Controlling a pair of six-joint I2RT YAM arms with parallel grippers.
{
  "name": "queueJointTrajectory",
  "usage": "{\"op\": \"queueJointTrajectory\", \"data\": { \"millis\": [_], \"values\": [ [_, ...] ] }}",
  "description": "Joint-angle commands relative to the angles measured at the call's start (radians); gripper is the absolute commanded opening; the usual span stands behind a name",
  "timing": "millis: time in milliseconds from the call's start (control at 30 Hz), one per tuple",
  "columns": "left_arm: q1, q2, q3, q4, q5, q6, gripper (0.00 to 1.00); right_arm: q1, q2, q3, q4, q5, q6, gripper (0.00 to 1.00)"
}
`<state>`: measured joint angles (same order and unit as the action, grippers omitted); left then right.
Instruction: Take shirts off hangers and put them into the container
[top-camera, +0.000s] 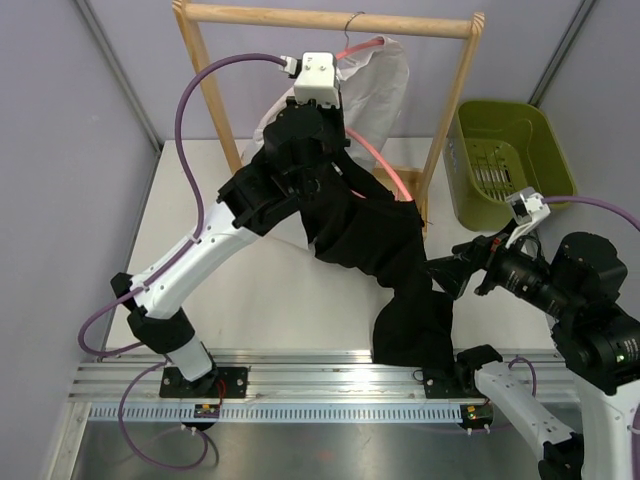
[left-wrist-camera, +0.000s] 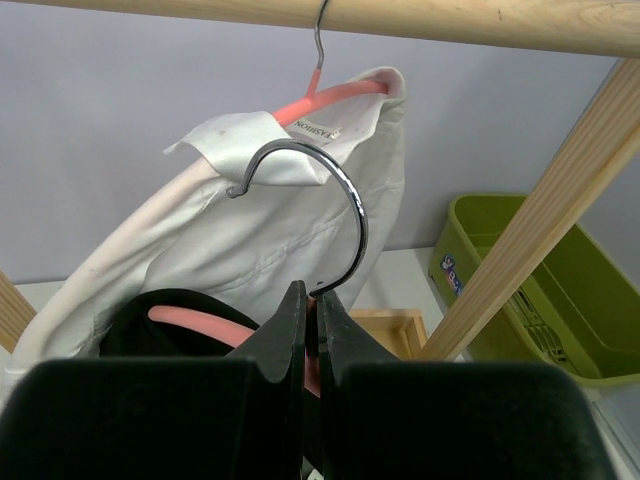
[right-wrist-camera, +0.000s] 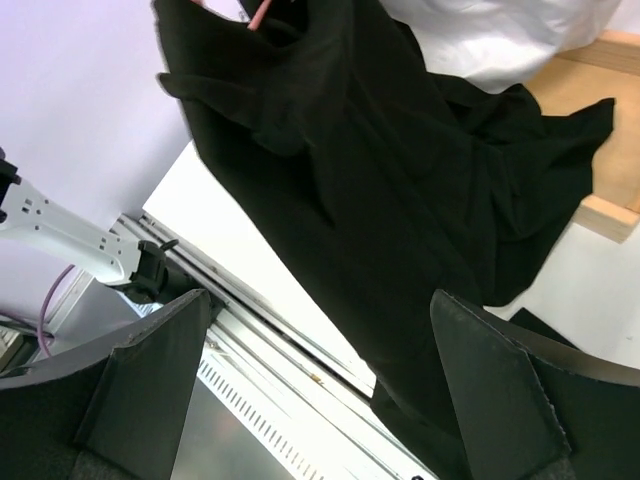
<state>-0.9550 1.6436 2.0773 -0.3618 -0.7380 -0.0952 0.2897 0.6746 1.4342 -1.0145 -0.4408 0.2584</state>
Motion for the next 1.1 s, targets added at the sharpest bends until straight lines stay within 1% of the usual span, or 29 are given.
{"op": "queueJointTrajectory", "data": {
  "millis": [0, 100, 167, 200, 333, 400, 433, 500, 567, 600, 633, 767, 900, 967, 1067],
  "values": [
    [-0.013, 0.019, 0.093, 0.078, -0.005, -0.006, 0.00, -0.001, 0.029, -0.021, 0.093, -0.058, 0.002, 0.99],
    [-0.028, 0.047, 0.141, 0.057, 0.003, -0.012, 0.00, -0.001, 0.042, -0.040, 0.134, -0.101, 0.004, 0.99],
    [-0.036, 0.065, 0.162, 0.041, 0.014, -0.031, 0.00, -0.001, 0.051, -0.049, 0.159, -0.116, 0.005, 0.97],
    [-0.037, 0.071, 0.168, 0.032, 0.031, -0.041, 0.00, -0.001, 0.055, -0.054, 0.171, -0.124, 0.007, 0.94],
    [-0.042, 0.084, 0.184, -0.002, 0.069, -0.093, 0.00, -0.001, 0.069, -0.080, 0.172, -0.113, -0.016, 0.89],
    [-0.044, 0.073, 0.184, -0.005, 0.075, -0.095, 0.00, 0.000, 0.069, -0.084, 0.166, -0.104, -0.037, 0.86],
    [-0.044, 0.068, 0.184, -0.008, 0.075, -0.092, 0.00, -0.001, 0.066, -0.084, 0.157, -0.093, -0.041, 0.83],
    [-0.044, 0.047, 0.182, -0.008, 0.069, -0.084, 0.00, -0.001, 0.060, -0.080, 0.133, -0.075, -0.060, 0.79],
    [-0.044, 0.023, 0.181, -0.006, 0.066, -0.075, 0.00, 0.000, 0.051, -0.078, 0.123, -0.056, -0.067, 0.58],
    [-0.044, 0.013, 0.178, -0.003, 0.065, -0.071, 0.00, -0.001, 0.048, -0.077, 0.117, -0.046, -0.073, 0.41],
    [-0.044, 0.007, 0.169, 0.010, 0.058, -0.058, 0.00, -0.001, 0.042, -0.077, 0.116, -0.038, -0.070, 0.01],
    [-0.042, -0.004, 0.162, 0.049, 0.007, -0.005, 0.00, 0.000, 0.022, -0.067, 0.085, -0.061, -0.085, 0.00],
    [-0.027, 0.005, 0.162, 0.089, -0.043, 0.058, 0.00, -0.001, -0.039, -0.012, 0.005, -0.070, -0.102, 0.00],
    [0.002, 0.009, 0.167, 0.093, -0.043, 0.058, 0.00, -0.001, -0.084, 0.029, -0.022, -0.061, -0.102, 0.00],
    [0.030, 0.009, 0.173, 0.098, -0.043, 0.052, 0.00, -0.001, -0.099, 0.063, -0.099, -0.039, -0.102, 0.00]
  ]
}}
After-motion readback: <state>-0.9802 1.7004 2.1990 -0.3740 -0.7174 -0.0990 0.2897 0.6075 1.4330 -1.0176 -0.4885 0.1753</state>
